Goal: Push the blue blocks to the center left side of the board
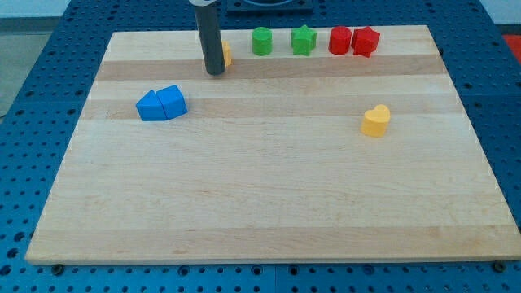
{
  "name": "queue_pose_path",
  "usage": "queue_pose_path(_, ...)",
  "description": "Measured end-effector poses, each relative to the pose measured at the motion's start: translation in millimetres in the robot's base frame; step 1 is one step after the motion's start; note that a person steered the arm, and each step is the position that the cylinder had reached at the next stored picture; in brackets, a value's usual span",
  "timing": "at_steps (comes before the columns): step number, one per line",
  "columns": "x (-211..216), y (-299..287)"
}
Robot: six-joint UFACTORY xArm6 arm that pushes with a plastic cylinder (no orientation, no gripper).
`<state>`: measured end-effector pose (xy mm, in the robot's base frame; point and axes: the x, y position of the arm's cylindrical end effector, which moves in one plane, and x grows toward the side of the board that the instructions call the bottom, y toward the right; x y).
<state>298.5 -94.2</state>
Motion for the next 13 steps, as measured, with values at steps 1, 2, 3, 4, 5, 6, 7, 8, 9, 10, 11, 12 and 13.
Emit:
queue_pose_path(1,-18.8,16.0)
queue_pose_path(2,-28.8,17.4)
queue_pose_path(3,-29.3,17.9)
queue_pose_path(4,16.7,32.3)
queue_pose_path(5,70.3,43.7)
queue_pose_path(6,68.3,-5.8)
queue_pose_path(7,72.2,-41.9)
queue_pose_path(8,103.3,-52.9)
queue_pose_path(9,109.7,-79.0)
queue_pose_path(10,106.0,-130.2)
queue_pose_path(11,130.4,-151.6)
queue_pose_path(12,149.6,-195.6)
queue_pose_path(13,144.8,-210.8)
